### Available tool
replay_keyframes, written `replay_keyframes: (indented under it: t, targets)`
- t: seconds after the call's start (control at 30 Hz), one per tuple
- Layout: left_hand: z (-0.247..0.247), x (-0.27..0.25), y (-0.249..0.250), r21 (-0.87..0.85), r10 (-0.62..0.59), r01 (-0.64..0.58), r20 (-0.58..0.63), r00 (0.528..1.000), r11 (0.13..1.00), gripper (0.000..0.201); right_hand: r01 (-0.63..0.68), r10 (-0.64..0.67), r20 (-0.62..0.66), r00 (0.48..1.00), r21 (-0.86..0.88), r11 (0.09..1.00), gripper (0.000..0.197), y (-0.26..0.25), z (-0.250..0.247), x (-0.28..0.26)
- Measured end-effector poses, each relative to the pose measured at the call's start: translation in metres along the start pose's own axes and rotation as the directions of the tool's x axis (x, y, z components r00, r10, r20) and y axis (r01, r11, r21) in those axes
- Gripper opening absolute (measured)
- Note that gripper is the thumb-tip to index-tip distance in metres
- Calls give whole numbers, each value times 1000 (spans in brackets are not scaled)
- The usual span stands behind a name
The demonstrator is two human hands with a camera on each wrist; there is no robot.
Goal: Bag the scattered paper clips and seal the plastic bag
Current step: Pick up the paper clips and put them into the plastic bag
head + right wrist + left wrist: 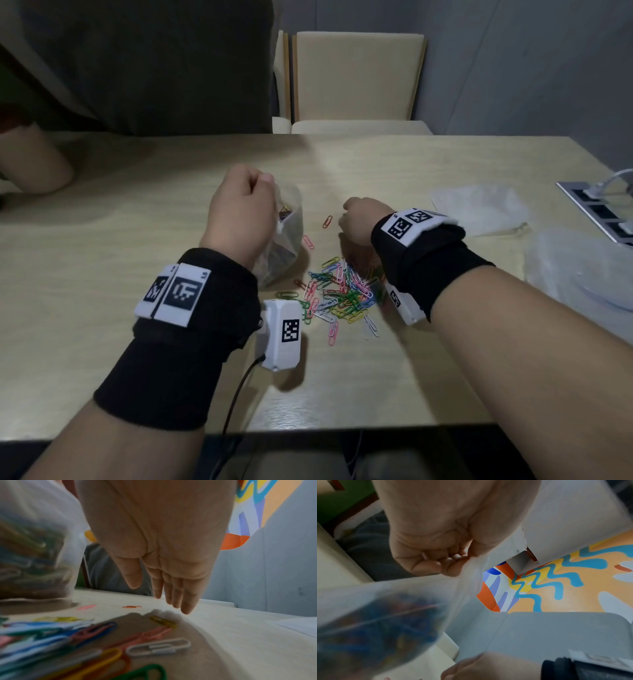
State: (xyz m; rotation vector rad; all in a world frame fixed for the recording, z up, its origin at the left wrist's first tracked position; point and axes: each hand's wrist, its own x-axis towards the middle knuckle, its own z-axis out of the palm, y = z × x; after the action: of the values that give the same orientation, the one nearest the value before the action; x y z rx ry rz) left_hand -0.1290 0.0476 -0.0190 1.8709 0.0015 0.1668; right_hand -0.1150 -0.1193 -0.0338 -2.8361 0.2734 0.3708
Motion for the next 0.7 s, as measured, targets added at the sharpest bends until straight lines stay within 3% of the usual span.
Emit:
replay_keyframes:
  t: [0.13, 0.27, 0.53, 0.7]
  targets:
    - [-6, 3, 2, 129, 80, -71, -64, 995, 989, 25, 83, -76, 87, 993, -78, 993, 35, -9, 10, 11]
    - [-10, 5, 11, 162, 161, -141, -119, 980, 977, 15, 213, -189, 175, 966, -126, 969, 43, -17, 12, 9]
    - [-14, 5, 6, 267, 20, -3, -62, 998, 964, 15, 442, -378, 279, 883, -222, 869, 47, -18, 16, -19]
    - [-23, 5, 8, 281, 4, -8, 17, 1000, 960, 22, 468, -420, 243, 874, -194, 862, 34, -12, 19, -40]
